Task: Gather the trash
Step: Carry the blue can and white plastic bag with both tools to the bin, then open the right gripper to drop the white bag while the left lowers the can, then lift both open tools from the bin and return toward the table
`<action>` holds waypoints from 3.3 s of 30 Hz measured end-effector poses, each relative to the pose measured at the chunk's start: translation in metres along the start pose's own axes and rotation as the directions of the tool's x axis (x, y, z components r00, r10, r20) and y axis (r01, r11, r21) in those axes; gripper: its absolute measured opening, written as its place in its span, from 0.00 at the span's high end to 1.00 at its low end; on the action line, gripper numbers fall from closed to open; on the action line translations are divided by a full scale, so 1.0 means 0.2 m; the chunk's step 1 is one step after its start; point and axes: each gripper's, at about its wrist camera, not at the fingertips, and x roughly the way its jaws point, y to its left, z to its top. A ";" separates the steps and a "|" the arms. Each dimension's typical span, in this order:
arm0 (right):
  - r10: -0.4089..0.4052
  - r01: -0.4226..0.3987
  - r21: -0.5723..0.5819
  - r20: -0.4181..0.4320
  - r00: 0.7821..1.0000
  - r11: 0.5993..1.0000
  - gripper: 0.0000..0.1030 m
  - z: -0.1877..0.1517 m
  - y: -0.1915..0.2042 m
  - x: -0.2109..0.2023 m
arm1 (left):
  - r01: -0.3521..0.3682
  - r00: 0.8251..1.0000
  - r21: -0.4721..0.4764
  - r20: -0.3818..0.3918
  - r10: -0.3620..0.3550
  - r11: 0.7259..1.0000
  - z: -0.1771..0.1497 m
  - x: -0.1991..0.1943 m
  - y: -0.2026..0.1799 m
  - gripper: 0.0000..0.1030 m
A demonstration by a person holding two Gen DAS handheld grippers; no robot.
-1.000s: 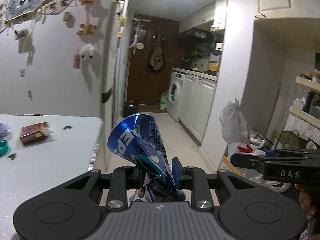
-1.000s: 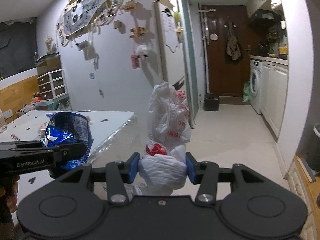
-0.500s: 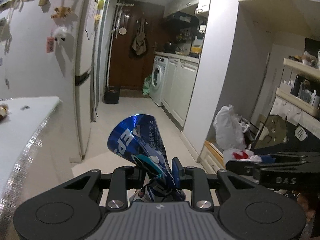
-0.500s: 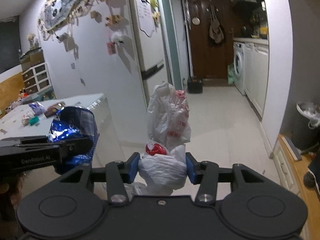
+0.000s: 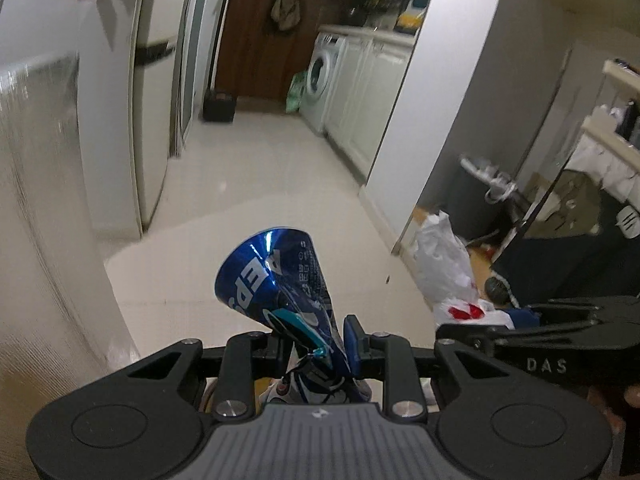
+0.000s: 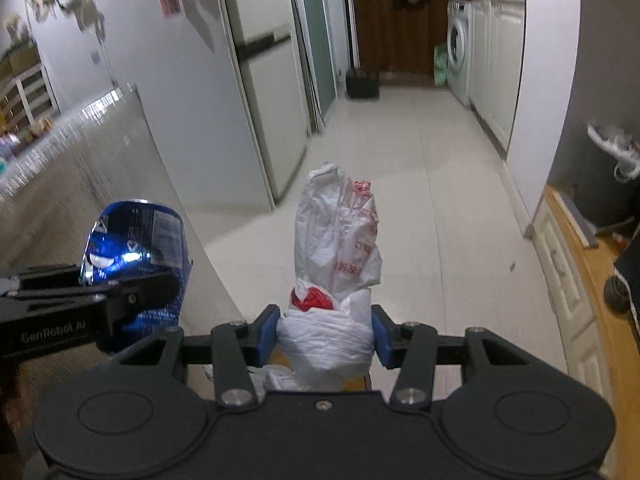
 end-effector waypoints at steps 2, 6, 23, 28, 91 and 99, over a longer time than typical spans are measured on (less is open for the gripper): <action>-0.007 0.007 0.001 -0.040 0.999 1.000 0.52 -0.03 -0.02 0.09 | -0.001 1.000 -0.013 -0.027 0.001 1.000 -0.04 0.09 0.04 0.73; -0.022 0.023 0.004 -0.114 0.993 1.000 0.52 -0.11 -0.04 0.28 | 0.007 0.995 -0.051 -0.094 -0.012 0.999 -0.13 0.28 0.14 0.73; -0.118 -0.040 -0.429 -0.335 0.935 0.902 0.52 -0.38 0.19 0.96 | -0.032 0.950 -0.284 -0.306 -0.059 0.958 -0.54 0.76 0.56 0.73; -0.136 -0.090 -0.545 -0.360 0.923 0.833 0.52 -0.44 0.30 1.12 | -0.025 0.943 -0.293 -0.325 -0.075 0.956 -0.57 0.80 0.60 0.73; 0.036 -0.067 -0.052 -0.459 0.888 0.996 0.00 -0.53 -0.03 1.26 | -0.124 0.852 0.023 -0.509 0.119 0.992 -0.63 1.13 0.55 0.05; 0.024 -0.044 -0.035 -0.434 0.900 0.998 0.00 -0.54 -0.05 1.19 | -0.149 0.849 0.021 -0.509 0.139 0.989 -0.64 1.06 0.57 0.00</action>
